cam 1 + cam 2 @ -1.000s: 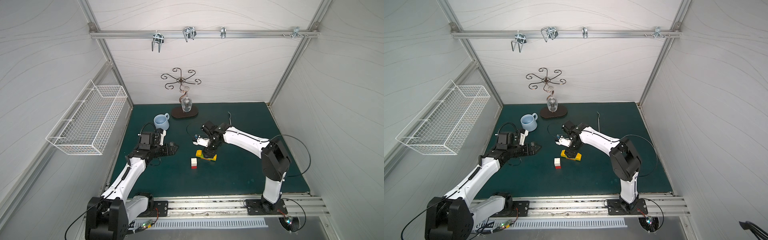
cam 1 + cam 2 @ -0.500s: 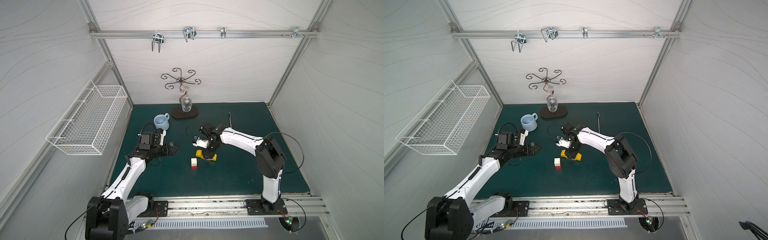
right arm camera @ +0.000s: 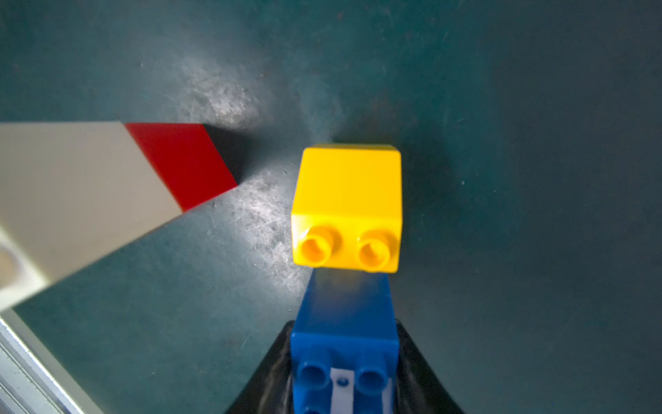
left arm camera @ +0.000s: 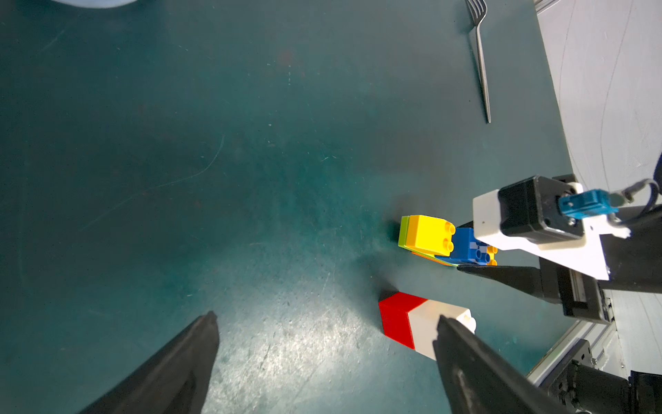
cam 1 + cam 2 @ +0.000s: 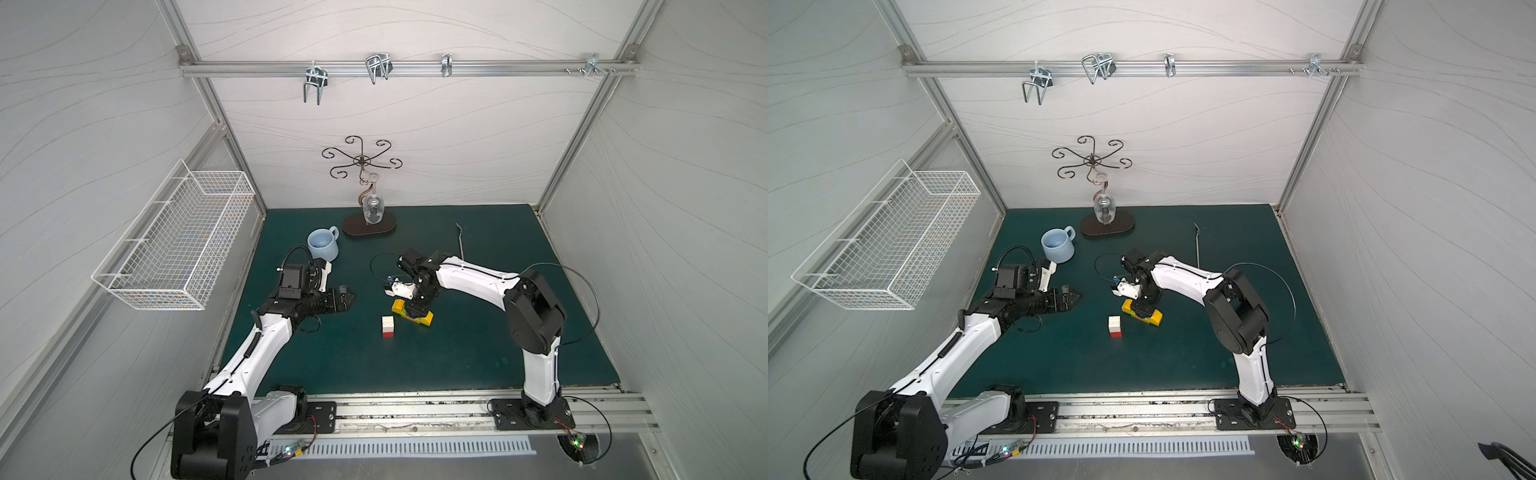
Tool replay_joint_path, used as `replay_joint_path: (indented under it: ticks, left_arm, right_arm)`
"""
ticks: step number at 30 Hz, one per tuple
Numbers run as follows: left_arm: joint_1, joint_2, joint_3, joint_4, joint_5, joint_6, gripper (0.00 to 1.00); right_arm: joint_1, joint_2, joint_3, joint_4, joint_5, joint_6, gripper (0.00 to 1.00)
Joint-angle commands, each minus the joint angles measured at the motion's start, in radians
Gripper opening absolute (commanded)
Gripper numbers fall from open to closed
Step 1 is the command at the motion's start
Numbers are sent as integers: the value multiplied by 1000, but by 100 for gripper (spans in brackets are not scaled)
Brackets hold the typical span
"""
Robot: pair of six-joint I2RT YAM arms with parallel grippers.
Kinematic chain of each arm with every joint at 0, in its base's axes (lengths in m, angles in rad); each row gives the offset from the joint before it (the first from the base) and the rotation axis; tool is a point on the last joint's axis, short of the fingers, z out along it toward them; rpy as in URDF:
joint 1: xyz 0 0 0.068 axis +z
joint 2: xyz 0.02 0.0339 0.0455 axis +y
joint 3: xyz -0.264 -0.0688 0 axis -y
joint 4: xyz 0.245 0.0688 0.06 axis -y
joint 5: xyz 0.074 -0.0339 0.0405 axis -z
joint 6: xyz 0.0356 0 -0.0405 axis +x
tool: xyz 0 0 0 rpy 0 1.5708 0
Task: Assemble a fork with lego
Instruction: Pick up the lego brick from the center of the board, then assemble the lego brick with the lego brick.
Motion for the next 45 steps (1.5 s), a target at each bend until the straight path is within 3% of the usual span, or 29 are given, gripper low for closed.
replay_joint_path:
  ticks: [1, 5, 13, 23, 30, 45]
  left_arm:
    - [-2, 2, 34, 1, -11, 14, 99]
    - [-3, 1, 35, 1, -13, 11, 99]
    - [-2, -14, 32, 9, -19, -9, 99]
    - [7, -8, 70, 4, -72, -89, 99]
    - [82, 19, 80, -12, -99, -150, 99]
    - [128, 22, 28, -16, -132, -167, 99]
  right_arm:
    - [8, 3, 12, -24, 1, 3, 36]
    - [7, -9, 10, -24, 13, 2, 30]
    - [8, -65, 24, -26, 50, -11, 0]
    - [6, -180, 86, -77, 93, -102, 0]
    - [54, -229, 149, -158, 60, -228, 0]
    - [174, -196, 208, -210, -49, -346, 0]
